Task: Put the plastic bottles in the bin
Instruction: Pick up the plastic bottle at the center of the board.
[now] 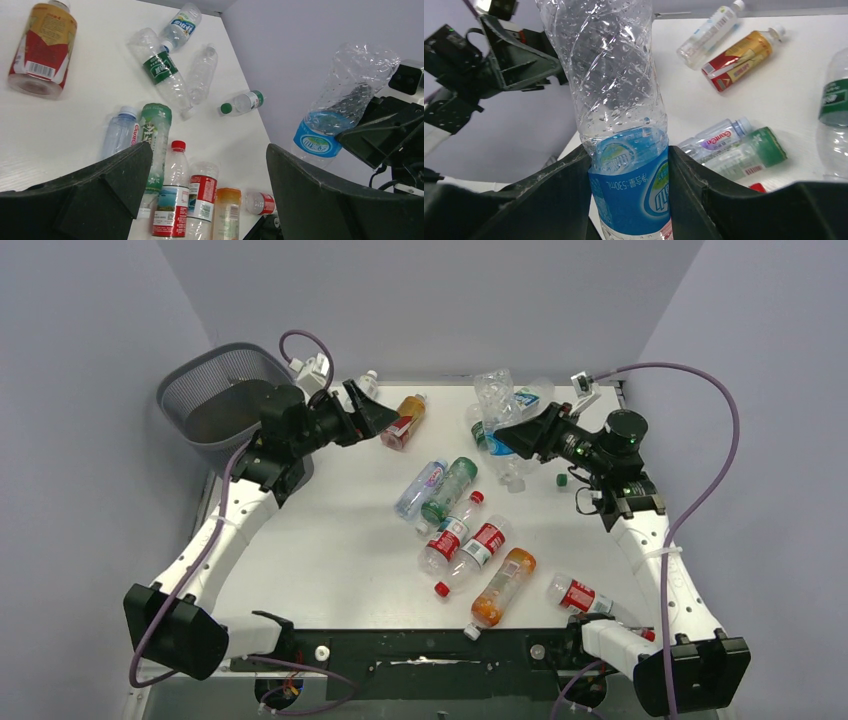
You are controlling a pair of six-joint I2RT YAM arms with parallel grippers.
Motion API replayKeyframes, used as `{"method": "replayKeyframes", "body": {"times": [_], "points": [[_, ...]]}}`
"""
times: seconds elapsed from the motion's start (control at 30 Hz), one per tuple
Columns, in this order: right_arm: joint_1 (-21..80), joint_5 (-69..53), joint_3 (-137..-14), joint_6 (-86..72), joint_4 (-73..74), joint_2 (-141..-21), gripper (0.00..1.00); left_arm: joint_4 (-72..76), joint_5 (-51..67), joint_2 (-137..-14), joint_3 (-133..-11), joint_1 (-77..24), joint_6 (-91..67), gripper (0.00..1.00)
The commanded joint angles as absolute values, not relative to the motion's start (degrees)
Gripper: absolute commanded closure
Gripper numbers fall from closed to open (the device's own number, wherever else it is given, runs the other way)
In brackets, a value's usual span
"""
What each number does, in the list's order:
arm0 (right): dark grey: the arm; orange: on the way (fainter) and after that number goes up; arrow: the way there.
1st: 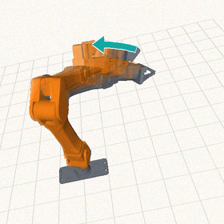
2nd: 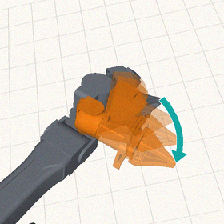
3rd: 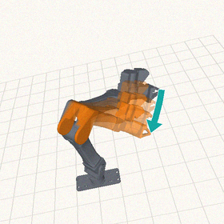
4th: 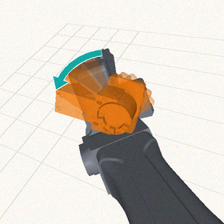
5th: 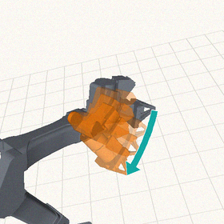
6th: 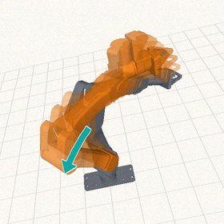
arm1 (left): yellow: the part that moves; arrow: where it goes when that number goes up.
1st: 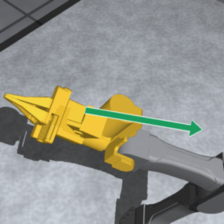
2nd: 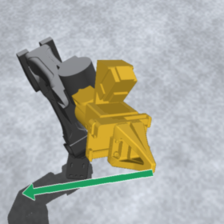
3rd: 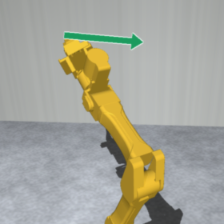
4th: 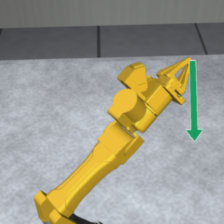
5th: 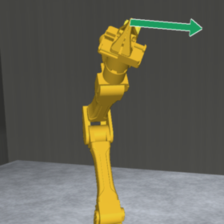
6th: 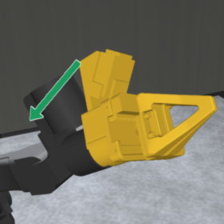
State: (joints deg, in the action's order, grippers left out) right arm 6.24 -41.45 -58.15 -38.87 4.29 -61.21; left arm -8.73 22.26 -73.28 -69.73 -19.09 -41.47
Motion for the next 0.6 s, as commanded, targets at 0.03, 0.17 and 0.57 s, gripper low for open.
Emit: {"method": "replayKeyframes", "body": {"times": [0.03, 0.17, 0.57], "points": [[7.99, -46.82, -56.08, -46.35, -8.14, -59.66, 0.57, 6.17, 21.18, -70.24, -66.16, -21.62, -47.62, 0.15], [9.04, -46.43, -53.77, -49.87, -13.01, -59.59, 0.57, 13.53, 19.51, -70.11, -63.55, -25.39, -50.11, 0.15], [14.80, -42.45, -52.56, -53.46, -16.17, -62.49, 0.58, 25.33, 12.19, -70.34, -60.42, -35.54, -47.29, 0.15]]}}
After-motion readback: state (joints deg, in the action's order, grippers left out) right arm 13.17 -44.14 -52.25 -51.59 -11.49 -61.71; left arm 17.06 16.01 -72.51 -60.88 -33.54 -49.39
